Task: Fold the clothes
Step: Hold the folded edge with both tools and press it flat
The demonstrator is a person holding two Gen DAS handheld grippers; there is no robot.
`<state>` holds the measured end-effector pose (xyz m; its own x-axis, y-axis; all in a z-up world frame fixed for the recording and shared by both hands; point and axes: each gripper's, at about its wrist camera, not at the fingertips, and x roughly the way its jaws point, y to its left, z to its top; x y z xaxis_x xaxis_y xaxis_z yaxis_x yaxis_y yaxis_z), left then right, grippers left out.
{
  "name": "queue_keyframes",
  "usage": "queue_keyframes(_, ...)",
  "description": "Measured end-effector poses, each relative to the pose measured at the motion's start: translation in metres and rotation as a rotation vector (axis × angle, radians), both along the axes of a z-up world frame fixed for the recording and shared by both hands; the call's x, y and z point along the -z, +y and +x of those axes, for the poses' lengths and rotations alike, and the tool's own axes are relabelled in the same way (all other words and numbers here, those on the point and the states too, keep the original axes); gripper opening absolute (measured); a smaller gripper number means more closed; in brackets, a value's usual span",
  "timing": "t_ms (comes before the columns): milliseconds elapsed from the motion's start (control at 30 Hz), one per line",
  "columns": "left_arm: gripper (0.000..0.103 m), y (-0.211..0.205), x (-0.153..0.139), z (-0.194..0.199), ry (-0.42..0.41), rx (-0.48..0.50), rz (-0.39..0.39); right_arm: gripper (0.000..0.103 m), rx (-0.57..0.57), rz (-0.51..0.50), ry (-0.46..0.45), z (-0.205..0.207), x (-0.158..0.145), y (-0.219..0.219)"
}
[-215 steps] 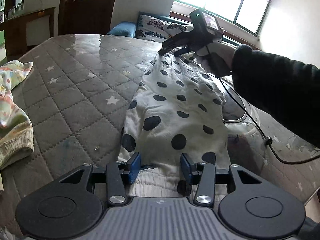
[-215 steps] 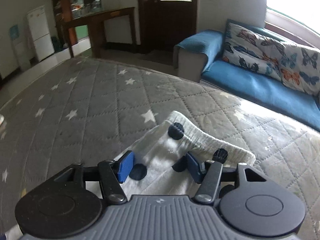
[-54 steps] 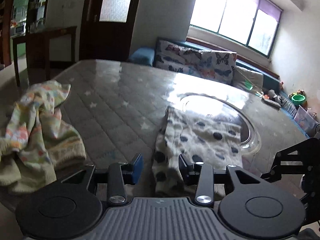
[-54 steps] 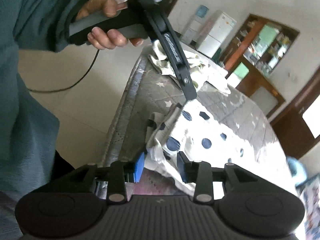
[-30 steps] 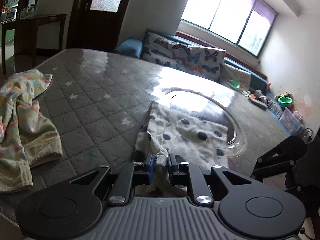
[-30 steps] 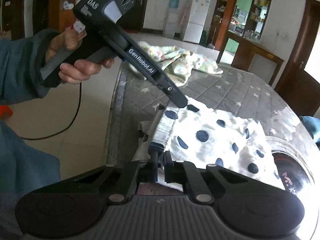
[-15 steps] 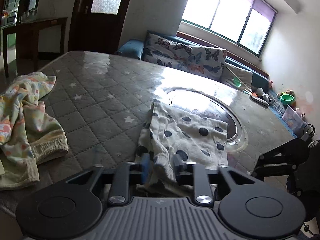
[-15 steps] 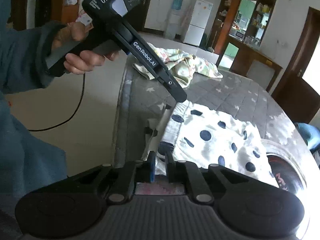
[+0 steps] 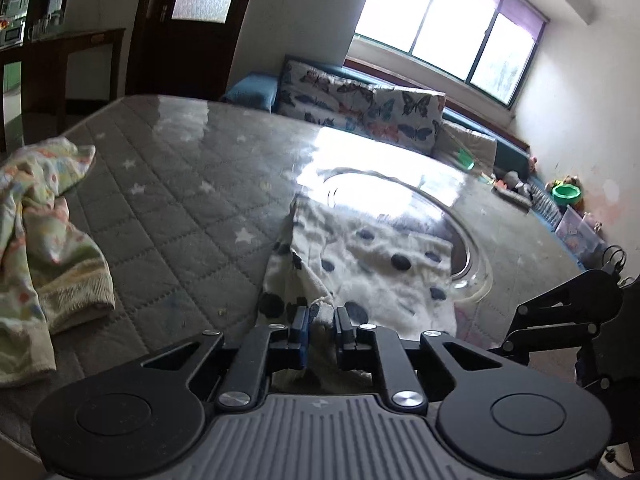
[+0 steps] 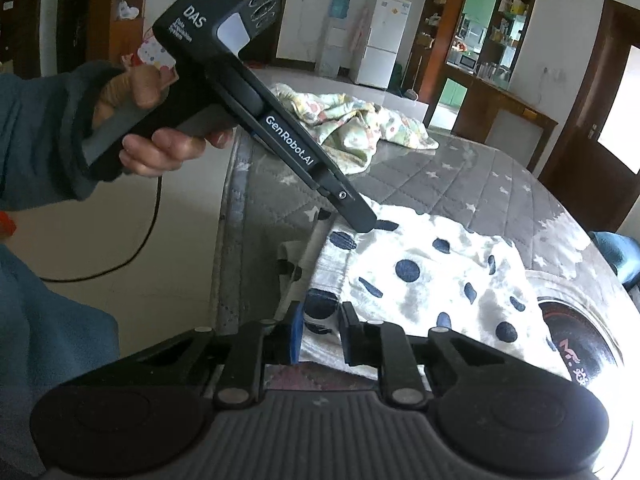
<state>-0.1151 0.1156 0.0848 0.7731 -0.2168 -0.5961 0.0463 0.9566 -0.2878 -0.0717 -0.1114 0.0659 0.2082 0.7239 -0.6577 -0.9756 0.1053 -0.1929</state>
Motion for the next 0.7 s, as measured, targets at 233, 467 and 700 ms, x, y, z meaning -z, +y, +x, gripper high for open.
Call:
queue_keyframes(233,0.014,-0.002,-0.004,-0.017,-0.016,0.019,-0.001,0.017,-0.009,0.050,0.008,-0.008,-0.021,-0.012)
queue_keyframes(467,0.027,0.002,0.012,-0.011,0.060,-0.002,0.028,0.019,-0.027,-0.007,0.042,-0.013,0.000,-0.008)
queue_keyframes(700,0.041,0.004,-0.018,-0.016,-0.058,-0.080,0.090,0.026,0.016,0.057,0.090,0.005,-0.029,-0.022)
